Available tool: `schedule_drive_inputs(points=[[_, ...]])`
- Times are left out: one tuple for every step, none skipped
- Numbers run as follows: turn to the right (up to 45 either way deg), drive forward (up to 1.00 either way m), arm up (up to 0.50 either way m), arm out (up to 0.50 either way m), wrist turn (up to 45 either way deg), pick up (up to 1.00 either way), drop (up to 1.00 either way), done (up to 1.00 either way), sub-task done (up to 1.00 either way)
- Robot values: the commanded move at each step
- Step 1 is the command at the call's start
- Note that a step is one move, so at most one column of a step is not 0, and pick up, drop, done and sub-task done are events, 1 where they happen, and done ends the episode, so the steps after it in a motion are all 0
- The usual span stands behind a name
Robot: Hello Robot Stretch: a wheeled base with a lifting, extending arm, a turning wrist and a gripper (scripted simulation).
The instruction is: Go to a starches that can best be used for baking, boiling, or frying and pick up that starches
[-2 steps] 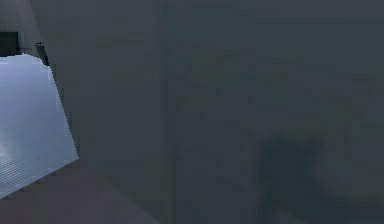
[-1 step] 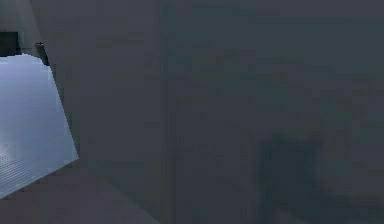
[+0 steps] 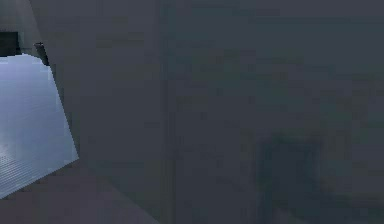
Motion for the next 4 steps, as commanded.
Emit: schedule_drive_inputs(points=[[0.0,0.00,0.00,0.00,30.0,0.00,0.00,0.00,0.00],[0.0,0.00,-0.30,0.00,0.0,0.00,0.00,0.00,0.00],[0.0,0.00,0.00,0.00,0.0,1.00,0.00,0.00,0.00],[0.0,0.00,0.10,0.00,0.0,0.00,0.00,0.00,0.00]])
